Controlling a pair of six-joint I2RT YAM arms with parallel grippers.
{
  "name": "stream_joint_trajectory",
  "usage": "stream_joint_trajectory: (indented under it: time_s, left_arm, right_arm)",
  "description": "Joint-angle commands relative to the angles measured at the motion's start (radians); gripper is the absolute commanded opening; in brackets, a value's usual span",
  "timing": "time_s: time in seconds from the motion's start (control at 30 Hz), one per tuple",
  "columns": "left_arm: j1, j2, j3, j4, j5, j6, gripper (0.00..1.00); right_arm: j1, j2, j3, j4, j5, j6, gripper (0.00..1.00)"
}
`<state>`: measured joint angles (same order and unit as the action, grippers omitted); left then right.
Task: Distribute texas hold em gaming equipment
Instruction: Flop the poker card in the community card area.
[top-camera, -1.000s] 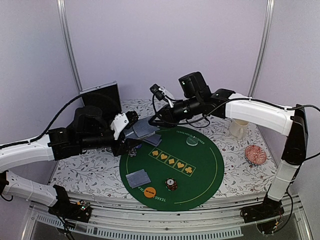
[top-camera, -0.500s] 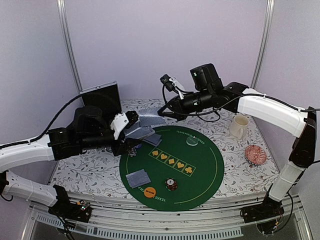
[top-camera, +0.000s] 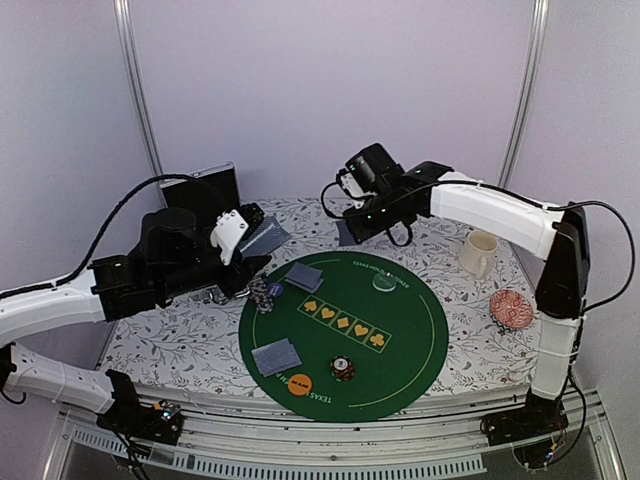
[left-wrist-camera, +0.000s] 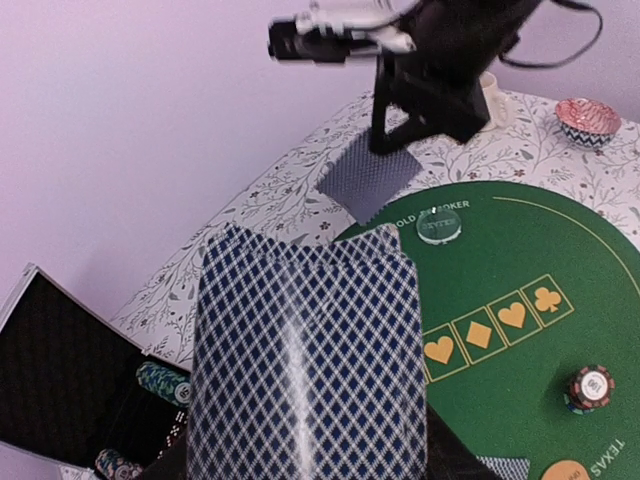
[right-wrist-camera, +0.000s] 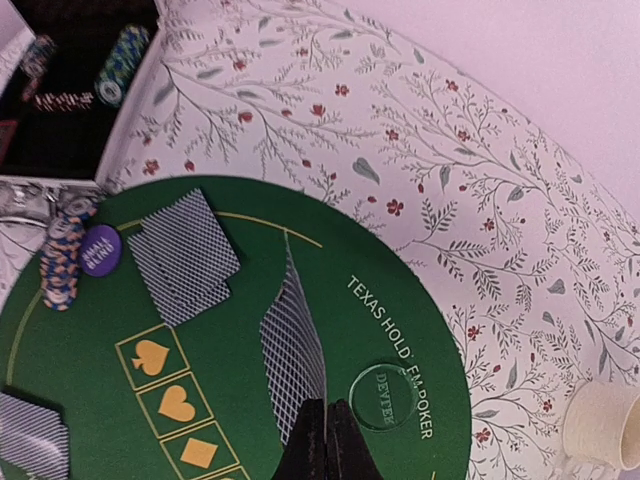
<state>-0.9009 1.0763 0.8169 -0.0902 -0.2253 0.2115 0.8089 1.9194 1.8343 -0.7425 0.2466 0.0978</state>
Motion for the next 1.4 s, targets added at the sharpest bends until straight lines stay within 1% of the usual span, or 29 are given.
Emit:
stream_joint_trajectory:
  time_s: [0.0, 0.17, 0.3, 0.43, 0.53, 0.73, 0.93, 1.2, 1.37]
  left_arm:
    - [0.02, -0.041, -0.016, 0.064, -0.107, -0.016, 0.5]
    - [0.026, -0.044, -0.018, 0.069, -0.117, -0.019, 0.5]
    - [0.03, -0.043, -0.017, 0.069, -0.117, -0.021, 0.5]
    - [0.033, -0.043, -0.018, 0.07, -0.121, -0.021, 0.5]
    - [0.036, -0.043, -0.019, 0.072, -0.116, -0.021, 0.5]
    - [0.036, -0.041, -0.018, 0.07, -0.11, -0.022, 0.5]
    - [0.037, -0.041, -0.019, 0.07, -0.101, -0.022, 0.5]
    - [0.039, -0.039, -0.019, 0.07, -0.098, -0.021, 0.5]
    - [0.039, -0.039, -0.019, 0.07, -0.092, -0.02, 0.5]
  right_arm:
    - [0.08, 0.195, 0.109, -0.147, 0.219, -0.046, 0.02]
    - [0.117, 0.393, 0.242, -0.245, 0.317, -0.062, 0.02]
    - [0.153, 0.482, 0.292, -0.265, 0.349, -0.083, 0.02]
    - [0.194, 0.522, 0.306, -0.261, 0.289, -0.087, 0.02]
    - [0.217, 0.546, 0.331, -0.263, 0.208, -0.087, 0.02]
    - [0.226, 0.566, 0.359, -0.254, 0.073, -0.066, 0.02]
    - [0.227, 0.575, 0.365, -0.253, 0.02, -0.043, 0.02]
    - [0.219, 0.59, 0.406, -0.214, -0.114, 0.024, 0.02]
    - [0.192, 0.585, 0.405, -0.205, -0.107, 0.062, 0.02]
